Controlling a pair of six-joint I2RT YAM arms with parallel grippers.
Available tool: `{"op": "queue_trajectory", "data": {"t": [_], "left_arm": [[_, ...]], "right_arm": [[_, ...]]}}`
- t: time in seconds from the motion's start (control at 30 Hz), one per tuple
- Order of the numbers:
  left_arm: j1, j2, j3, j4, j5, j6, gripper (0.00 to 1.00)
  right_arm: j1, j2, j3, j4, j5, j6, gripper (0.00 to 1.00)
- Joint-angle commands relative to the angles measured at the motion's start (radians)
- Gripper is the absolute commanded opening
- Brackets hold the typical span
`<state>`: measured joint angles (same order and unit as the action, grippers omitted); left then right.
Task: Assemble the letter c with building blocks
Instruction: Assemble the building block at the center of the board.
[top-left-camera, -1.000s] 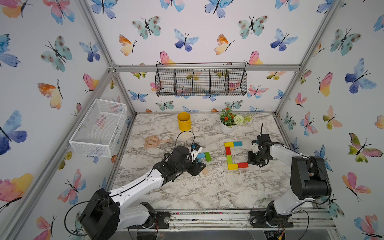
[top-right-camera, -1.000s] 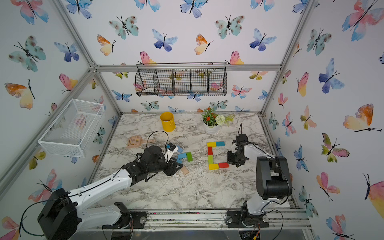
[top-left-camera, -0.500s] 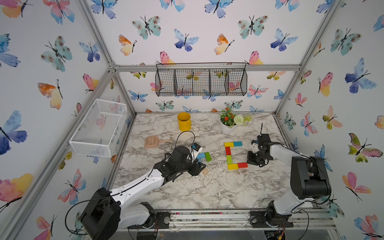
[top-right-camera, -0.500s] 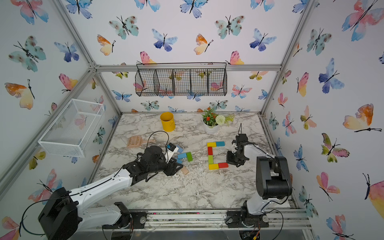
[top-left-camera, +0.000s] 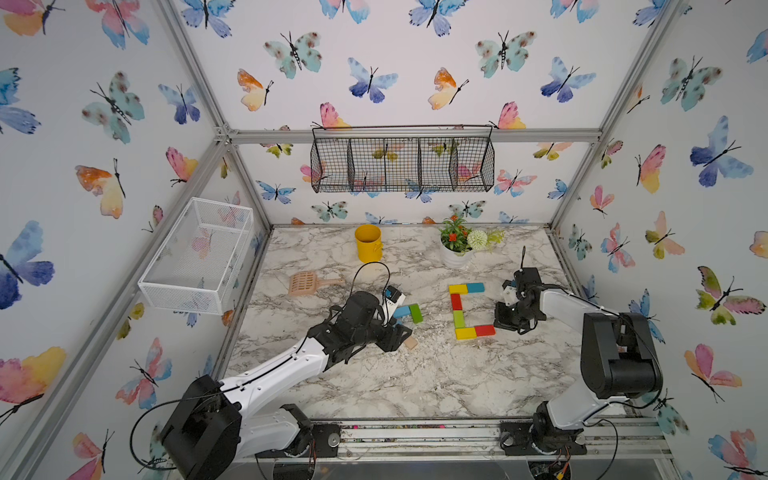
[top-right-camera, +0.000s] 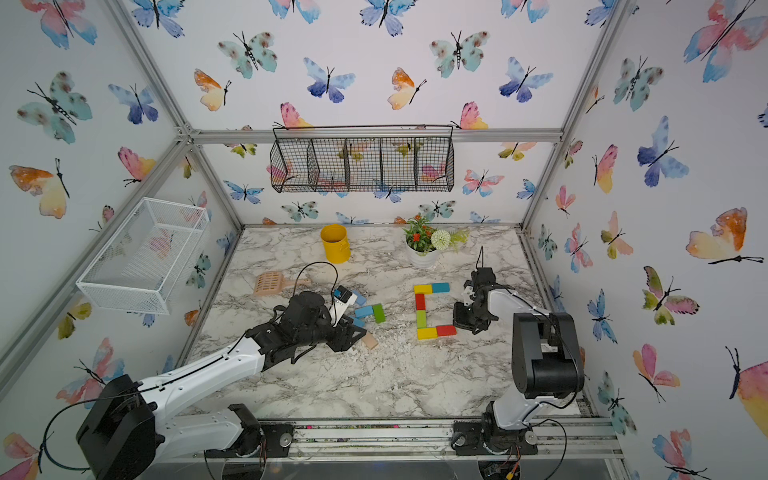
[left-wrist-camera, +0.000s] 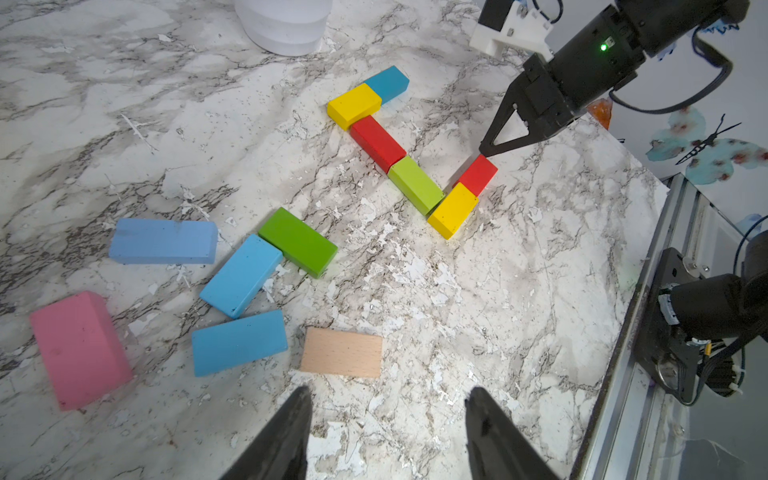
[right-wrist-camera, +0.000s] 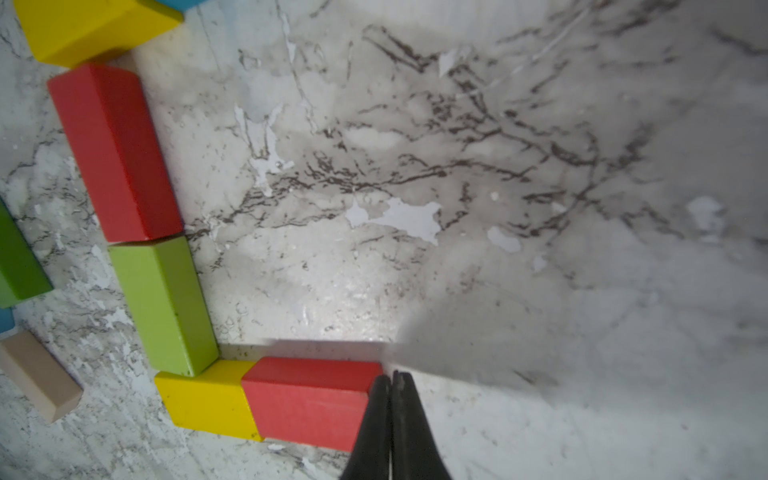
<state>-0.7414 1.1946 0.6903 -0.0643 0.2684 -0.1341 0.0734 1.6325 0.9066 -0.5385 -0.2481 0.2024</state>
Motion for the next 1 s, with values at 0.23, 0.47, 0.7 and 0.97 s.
{"op": "queue_trajectory", "data": {"t": [0.23, 0.47, 0.7, 0.97], "left_arm": [[-0.005, -0.007, 0.020, 0.000, -0.021, 0.004, 0.61], [-0.007, -0.026, 0.013, -0.003, -0.084, -0.021, 0.60], [-0.008, -0.054, -0.001, -0.010, -0.187, -0.073, 0.60], [-0.009, -0.055, 0.007, -0.047, -0.299, -0.131, 0.58]], "right_arm": [[-0.001, -0.109, 0.020, -0.022, -0.001, 0.039, 0.27], [0.009, -0.163, -0.041, -0.004, -0.091, 0.022, 0.34], [0.037, -0.183, -0.013, -0.032, -0.145, 0.029, 0.52], [0.190, -0.172, 0.046, -0.044, -0.118, 0.083, 0.54]]}}
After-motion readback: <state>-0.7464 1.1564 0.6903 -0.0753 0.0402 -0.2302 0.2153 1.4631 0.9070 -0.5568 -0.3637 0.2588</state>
